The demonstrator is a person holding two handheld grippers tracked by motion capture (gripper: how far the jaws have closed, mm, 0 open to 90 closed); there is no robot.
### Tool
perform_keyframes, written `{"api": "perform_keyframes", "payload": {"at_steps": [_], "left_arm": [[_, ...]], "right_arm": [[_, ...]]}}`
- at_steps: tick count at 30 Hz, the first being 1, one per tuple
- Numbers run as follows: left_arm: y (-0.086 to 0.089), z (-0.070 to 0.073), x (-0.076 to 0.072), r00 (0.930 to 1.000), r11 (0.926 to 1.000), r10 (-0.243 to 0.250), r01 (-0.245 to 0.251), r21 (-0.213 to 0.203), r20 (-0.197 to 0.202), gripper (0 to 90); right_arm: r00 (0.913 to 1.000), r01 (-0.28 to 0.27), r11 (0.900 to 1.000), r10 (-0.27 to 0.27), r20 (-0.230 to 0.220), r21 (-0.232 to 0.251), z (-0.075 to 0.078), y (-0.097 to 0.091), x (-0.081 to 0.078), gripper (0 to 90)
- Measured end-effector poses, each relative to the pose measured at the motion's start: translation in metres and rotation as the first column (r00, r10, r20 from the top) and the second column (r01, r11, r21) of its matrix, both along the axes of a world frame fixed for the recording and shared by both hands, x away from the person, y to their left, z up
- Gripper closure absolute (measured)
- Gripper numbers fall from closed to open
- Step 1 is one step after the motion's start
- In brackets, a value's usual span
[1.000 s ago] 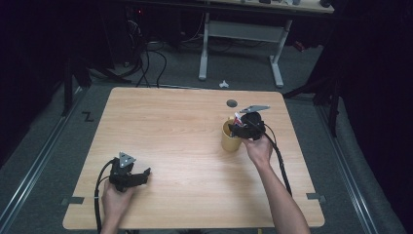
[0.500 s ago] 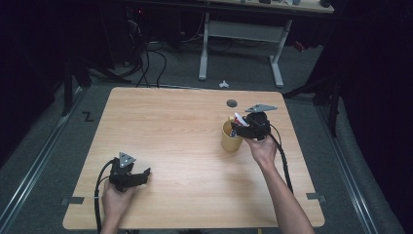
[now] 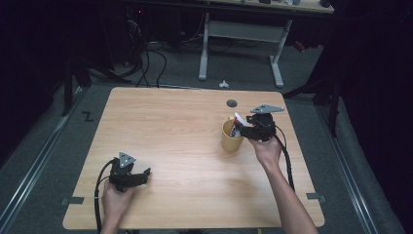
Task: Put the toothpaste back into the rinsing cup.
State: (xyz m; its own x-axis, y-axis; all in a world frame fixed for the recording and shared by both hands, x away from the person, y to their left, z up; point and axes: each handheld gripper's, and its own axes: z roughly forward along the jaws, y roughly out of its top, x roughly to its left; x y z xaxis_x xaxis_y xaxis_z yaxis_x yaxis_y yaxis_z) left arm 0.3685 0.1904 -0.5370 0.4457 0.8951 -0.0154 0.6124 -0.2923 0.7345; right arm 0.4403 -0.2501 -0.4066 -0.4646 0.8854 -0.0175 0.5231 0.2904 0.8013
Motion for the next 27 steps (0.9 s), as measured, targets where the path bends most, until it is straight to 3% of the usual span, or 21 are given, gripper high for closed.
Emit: {"api": "perform_keyframes", "payload": {"at_steps": [27], "left_arm": [[0.000, 0.000, 0.000, 1.0000, 1.0000, 0.000, 0.000, 0.001, 0.000, 19.5]], "right_arm": [[0.9997, -0.007, 0.9993, 0.006, 0.022, 0.035, 0.011, -0.022, -0.024, 43.3]]}}
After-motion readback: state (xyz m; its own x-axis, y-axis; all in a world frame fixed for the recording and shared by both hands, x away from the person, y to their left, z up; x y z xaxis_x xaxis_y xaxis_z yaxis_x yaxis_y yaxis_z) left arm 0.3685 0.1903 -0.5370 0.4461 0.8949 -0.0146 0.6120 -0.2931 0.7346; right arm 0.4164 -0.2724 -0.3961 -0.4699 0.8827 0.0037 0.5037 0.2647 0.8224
